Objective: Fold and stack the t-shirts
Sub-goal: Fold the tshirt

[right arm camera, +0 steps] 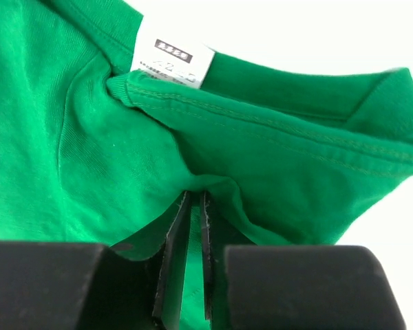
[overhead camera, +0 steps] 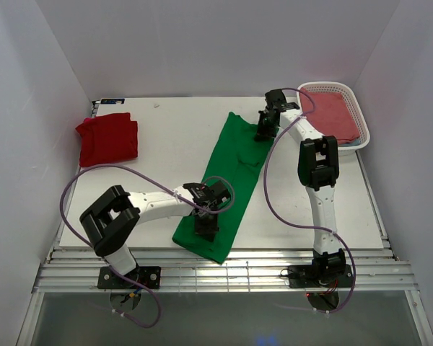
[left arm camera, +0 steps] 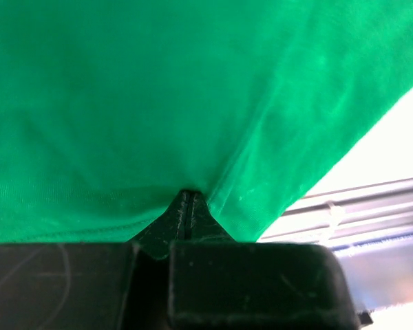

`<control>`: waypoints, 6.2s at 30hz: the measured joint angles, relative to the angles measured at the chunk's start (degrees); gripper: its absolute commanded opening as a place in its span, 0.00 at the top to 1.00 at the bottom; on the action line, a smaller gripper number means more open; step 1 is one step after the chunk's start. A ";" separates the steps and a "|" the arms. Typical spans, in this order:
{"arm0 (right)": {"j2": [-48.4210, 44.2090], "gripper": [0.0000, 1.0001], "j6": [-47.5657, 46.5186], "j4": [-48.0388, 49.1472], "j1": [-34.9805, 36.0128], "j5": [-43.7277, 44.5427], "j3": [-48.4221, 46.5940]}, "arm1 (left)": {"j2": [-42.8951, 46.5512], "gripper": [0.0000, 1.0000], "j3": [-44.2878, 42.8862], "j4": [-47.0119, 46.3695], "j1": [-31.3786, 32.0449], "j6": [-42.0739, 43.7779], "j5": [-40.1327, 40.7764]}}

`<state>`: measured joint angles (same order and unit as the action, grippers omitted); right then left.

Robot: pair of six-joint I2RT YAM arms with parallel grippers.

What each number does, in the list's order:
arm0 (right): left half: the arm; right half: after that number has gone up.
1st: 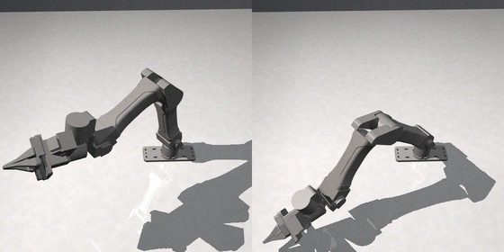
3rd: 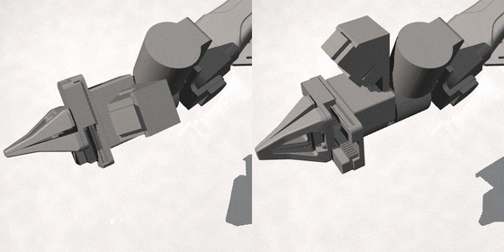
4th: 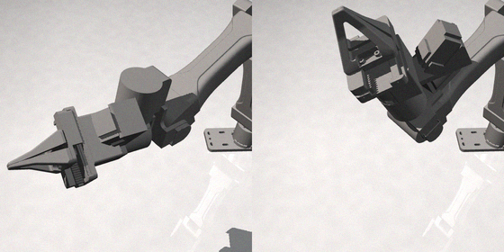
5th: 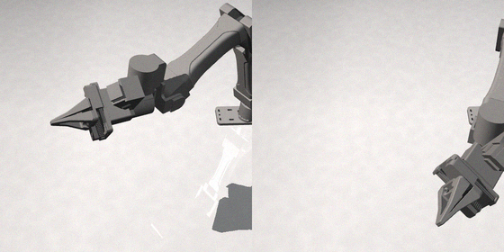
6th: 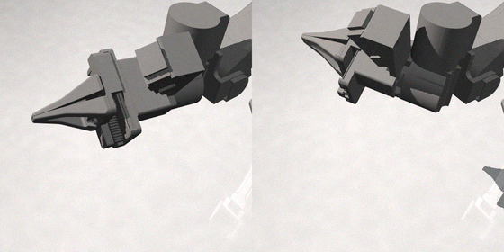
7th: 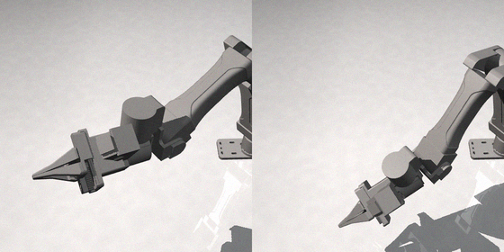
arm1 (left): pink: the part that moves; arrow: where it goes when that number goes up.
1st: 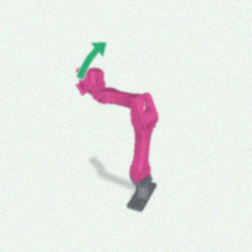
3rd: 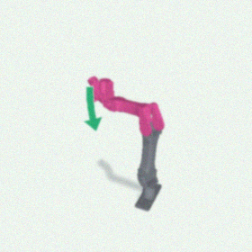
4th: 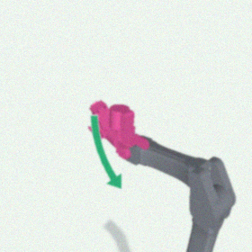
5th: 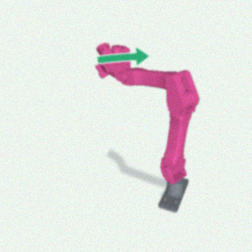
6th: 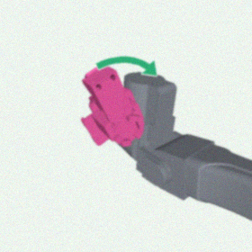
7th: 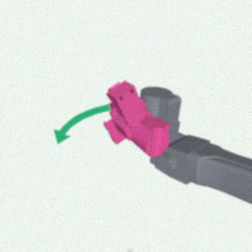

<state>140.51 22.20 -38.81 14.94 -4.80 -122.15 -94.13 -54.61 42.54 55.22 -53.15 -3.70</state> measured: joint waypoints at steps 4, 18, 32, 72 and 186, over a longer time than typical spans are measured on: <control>0.74 0.81 1.44 3.72 -0.09 -3.43 0.00 | -2.60 1.00 -2.82 -1.31 1.66 1.09 -2.27; -7.61 0.79 -0.70 16.20 -0.26 -8.72 6.93 | -2.01 1.00 -16.41 -5.01 2.64 4.66 4.72; -32.61 0.92 -7.04 11.56 5.88 -4.26 20.96 | 12.37 1.00 -0.07 -2.99 2.67 3.78 14.51; -6.58 0.92 -4.22 0.33 11.61 3.26 10.62 | -1.60 1.00 -0.87 -11.32 3.45 4.20 5.79; -82.68 0.92 16.76 24.74 25.20 -10.23 102.99 | 29.31 1.00 29.51 -23.45 3.37 -2.67 10.14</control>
<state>57.82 38.96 -14.06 40.14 -15.03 -19.16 -64.82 -25.10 19.09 58.59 -55.81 6.44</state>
